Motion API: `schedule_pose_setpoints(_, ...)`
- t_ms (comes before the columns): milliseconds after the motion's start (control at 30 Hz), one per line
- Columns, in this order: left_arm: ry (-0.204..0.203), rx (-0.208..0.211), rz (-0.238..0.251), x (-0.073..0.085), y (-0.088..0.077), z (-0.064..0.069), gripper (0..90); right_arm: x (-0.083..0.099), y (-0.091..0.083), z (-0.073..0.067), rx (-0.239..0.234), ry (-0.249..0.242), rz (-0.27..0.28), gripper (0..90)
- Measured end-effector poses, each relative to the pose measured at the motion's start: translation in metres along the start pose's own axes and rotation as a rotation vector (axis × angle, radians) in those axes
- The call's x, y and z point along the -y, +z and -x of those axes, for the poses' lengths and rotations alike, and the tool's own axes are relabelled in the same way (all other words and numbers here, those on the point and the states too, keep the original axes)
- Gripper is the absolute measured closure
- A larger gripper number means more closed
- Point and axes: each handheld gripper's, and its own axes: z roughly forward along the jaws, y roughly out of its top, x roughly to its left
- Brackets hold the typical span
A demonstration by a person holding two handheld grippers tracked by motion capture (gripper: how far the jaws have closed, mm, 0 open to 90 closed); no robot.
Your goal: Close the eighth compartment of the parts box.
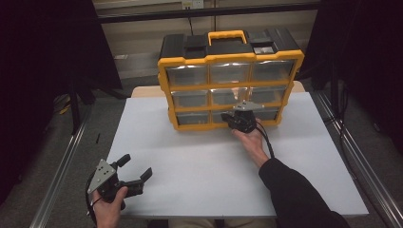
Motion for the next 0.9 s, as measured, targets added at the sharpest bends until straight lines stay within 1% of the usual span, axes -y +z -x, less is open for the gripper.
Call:
schedule_pose_setpoints(33,-0.002,0.007,0.000,0.000,0.001,0.000,3.4,0.000,0.000,0.000,-0.004,-0.003,-0.001,90.0)
schedule_pose_setpoints(133,-0.011,0.003,0.002,0.000,0.001,0.000,3.4,0.001,-0.002,-0.002,-0.010,-0.009,-0.002,90.0)
schedule_pose_setpoints(200,-0.011,0.002,0.001,0.000,0.001,0.000,3.4,0.001,-0.004,-0.003,-0.017,-0.004,0.003,89.9)
schedule_pose_setpoints(267,-0.005,0.005,0.001,0.000,0.001,0.000,3.4,0.002,-0.006,-0.002,-0.011,-0.007,0.005,87.5)
schedule_pose_setpoints(300,-0.014,0.007,0.003,0.000,0.001,0.001,3.4,0.002,-0.007,-0.002,-0.016,-0.005,0.004,86.5)
schedule_pose_setpoints(367,-0.006,0.004,0.000,0.000,0.001,0.000,3.4,0.004,-0.011,-0.002,-0.020,-0.006,0.006,84.0)
schedule_pose_setpoints(400,-0.011,0.002,0.001,0.000,0.001,0.000,3.4,0.005,-0.012,-0.002,-0.018,-0.012,0.007,82.7)
schedule_pose_setpoints(467,-0.007,0.004,0.001,0.000,0.001,0.000,3.4,0.005,-0.015,-0.003,-0.027,-0.013,0.010,78.6)
schedule_pose_setpoints(533,-0.006,0.004,0.001,0.000,0.001,0.000,3.4,0.005,-0.018,-0.002,-0.021,-0.011,0.017,73.9)
schedule_pose_setpoints(567,-0.007,0.003,0.001,0.000,0.001,0.000,3.4,0.005,-0.019,-0.002,-0.029,-0.009,0.018,71.8)
schedule_pose_setpoints(800,-0.011,0.002,0.004,0.000,0.001,0.000,3.4,0.006,-0.026,-0.005,-0.023,-0.016,0.038,50.9)
schedule_pose_setpoints(867,-0.007,0.002,0.003,0.000,0.001,0.000,3.4,0.007,-0.028,-0.005,-0.023,-0.009,0.035,43.0)
schedule_pose_setpoints(900,-0.007,0.001,0.003,0.000,0.001,0.000,3.4,0.008,-0.028,-0.004,-0.021,-0.004,0.034,41.2)
